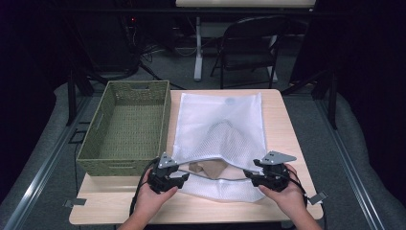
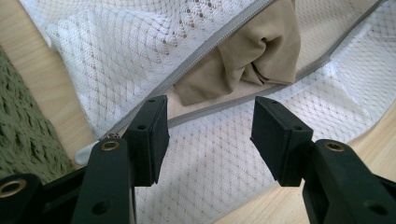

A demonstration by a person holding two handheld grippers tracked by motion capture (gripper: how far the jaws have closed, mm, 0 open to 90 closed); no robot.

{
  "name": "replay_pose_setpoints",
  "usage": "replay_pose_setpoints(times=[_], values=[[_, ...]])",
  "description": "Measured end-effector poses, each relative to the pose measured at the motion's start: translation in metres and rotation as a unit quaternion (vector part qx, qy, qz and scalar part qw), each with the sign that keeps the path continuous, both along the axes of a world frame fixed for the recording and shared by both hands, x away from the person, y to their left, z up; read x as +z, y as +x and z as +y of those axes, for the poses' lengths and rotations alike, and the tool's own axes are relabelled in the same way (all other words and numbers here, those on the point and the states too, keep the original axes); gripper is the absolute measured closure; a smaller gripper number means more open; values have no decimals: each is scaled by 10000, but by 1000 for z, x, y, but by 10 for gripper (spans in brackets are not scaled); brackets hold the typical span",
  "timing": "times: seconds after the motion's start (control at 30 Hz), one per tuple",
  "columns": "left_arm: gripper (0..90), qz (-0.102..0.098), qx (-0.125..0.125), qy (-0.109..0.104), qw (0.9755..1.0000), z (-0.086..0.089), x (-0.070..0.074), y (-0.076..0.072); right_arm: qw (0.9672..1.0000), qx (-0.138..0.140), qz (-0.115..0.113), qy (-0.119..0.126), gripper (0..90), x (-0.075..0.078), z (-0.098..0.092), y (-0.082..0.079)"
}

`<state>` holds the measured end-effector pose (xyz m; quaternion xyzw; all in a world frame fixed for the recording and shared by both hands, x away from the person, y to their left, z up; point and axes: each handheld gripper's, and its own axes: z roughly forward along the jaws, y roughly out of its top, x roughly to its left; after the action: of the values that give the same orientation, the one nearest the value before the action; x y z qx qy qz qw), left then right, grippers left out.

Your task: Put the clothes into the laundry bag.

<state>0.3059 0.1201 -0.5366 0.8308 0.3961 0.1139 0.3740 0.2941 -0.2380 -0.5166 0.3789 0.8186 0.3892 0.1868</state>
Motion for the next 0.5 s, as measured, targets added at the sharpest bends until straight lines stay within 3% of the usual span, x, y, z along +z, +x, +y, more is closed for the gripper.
replay_pose_setpoints(times=[0.2, 0.5], values=[[457, 15, -66, -38, 10000, -1, 2, 2, 9999, -161, 13, 35, 446, -2, -12, -7], [451, -5, 75, -51, 10000, -3, 1, 5, 9986, -462, 131, 220, 418, -14, -25, -8]])
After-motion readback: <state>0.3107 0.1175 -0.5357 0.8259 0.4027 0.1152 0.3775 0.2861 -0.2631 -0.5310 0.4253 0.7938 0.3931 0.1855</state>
